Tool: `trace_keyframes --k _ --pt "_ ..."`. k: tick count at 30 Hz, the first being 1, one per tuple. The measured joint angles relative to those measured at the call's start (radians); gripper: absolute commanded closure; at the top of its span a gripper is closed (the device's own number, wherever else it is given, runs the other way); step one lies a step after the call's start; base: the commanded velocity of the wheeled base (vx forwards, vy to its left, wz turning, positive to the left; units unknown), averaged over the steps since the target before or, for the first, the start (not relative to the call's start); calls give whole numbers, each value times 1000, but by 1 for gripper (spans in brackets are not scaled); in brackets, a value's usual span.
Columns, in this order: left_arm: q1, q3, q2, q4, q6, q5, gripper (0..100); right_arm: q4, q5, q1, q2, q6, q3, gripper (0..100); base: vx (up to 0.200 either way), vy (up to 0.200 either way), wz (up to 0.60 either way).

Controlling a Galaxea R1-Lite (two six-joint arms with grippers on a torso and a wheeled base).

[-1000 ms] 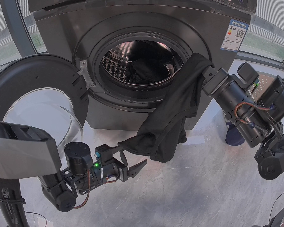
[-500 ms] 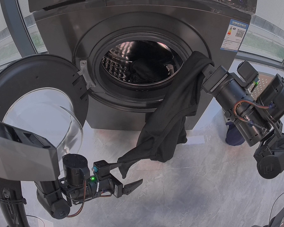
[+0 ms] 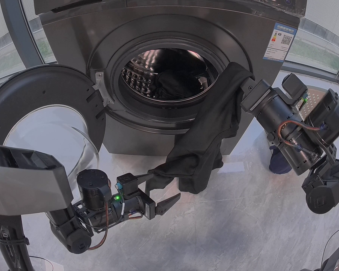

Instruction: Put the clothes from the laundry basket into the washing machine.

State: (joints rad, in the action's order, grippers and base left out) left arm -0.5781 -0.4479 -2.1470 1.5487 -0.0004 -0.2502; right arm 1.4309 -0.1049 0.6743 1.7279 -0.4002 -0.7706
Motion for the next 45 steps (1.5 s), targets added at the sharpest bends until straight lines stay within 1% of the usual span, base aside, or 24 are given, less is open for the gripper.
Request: trace_keyframes --k 3,7,10,15,18,23,25,30,33,38,45 --pt "5 11 8 0 -1 0 0 0 0 -2 0 0 0 100 0 0 0" --pt "24 67 18 -1 2 3 0 0 0 -6 1 0 -3 100 0 0 0" --pt "37 132 24 -1 14 1 0 0 0 -8 1 0 -7 100 0 0 0" --pt "60 250 30 -1 45 -3 0 0 0 -10 1 0 -9 100 0 0 0" --pt "74 288 34 -1 56 -7 0 0 -1 -11 1 0 -10 100 0 0 0" --pt "81 303 43 -1 57 -31 0 0 -1 -11 1 0 -10 100 0 0 0" --pt "89 313 55 0 57 -49 0 0 -1 -12 1 0 -9 100 0 0 0" --pt "132 368 93 -1 59 -96 0 0 -1 -17 1 0 -9 100 0 0 0" --pt "159 392 108 -1 63 -109 0 0 0 -19 3 0 -11 100 0 0 0" --pt "160 355 113 0 63 -110 0 1 -1 -17 5 0 -13 100 0 0 0" --pt "95 199 81 -1 47 -98 0 1 -1 -14 7 0 -14 100 0 0 0"
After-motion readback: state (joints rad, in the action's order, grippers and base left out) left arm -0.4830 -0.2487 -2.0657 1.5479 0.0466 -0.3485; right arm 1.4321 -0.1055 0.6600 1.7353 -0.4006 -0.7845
